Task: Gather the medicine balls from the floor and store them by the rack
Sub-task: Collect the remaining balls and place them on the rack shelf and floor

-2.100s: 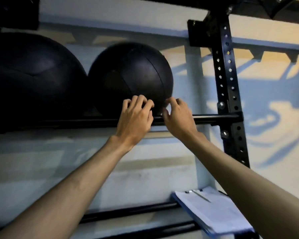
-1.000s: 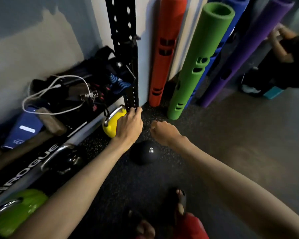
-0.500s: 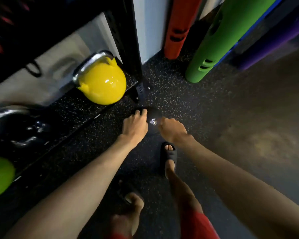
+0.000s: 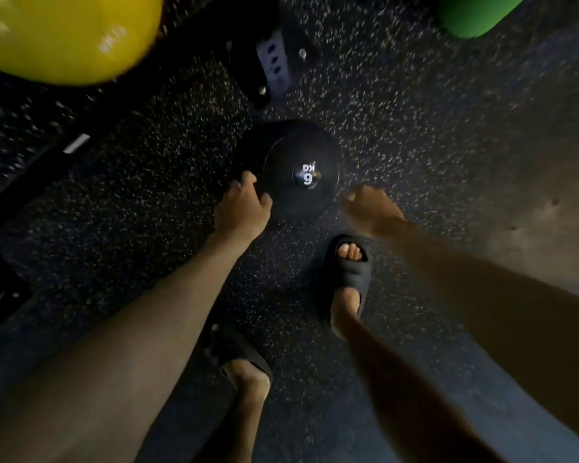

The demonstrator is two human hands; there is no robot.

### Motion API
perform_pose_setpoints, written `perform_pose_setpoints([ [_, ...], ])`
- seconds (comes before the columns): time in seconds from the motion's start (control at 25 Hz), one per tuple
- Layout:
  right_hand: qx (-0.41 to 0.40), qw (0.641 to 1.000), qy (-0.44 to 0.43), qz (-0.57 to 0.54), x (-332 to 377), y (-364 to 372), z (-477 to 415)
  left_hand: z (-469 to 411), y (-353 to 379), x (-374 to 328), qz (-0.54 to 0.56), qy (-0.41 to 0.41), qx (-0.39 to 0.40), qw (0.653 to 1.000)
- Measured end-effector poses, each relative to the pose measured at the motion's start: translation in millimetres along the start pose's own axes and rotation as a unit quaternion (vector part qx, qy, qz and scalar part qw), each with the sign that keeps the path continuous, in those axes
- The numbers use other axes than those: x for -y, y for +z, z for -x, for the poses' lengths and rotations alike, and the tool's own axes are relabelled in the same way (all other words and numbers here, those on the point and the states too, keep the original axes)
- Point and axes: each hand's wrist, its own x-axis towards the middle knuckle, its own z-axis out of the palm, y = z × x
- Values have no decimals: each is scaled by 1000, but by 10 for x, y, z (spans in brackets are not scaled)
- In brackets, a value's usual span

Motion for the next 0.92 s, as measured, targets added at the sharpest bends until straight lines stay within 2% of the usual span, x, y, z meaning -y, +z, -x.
perform_pose_setpoints([
  [0.08,-9,996,27,-81,-52,88,-314,-237,188,103,146,-95,-4,985],
  [0.12,-10,988,51,-146,-65,127,-461,-350,279,157,223,-146,0,964],
  [0.24,17,921,120,-369,-82,213,-829,-650,483,289,406,-254,9,878],
  [0.32,57,877,126,-459,-45,234,-1043,-837,564,353,488,-268,34,830],
  [0.44,102,833,123,-530,76,257,-1241,-1057,642,391,575,-217,126,779],
  [0.56,100,810,138,-561,111,342,-1330,-1102,711,409,605,-175,148,762],
  [0.72,70,810,137,-566,91,471,-1137,-898,719,425,607,-183,134,762],
  [0.92,14,818,160,-553,-98,692,-404,-150,710,549,595,-208,168,758],
])
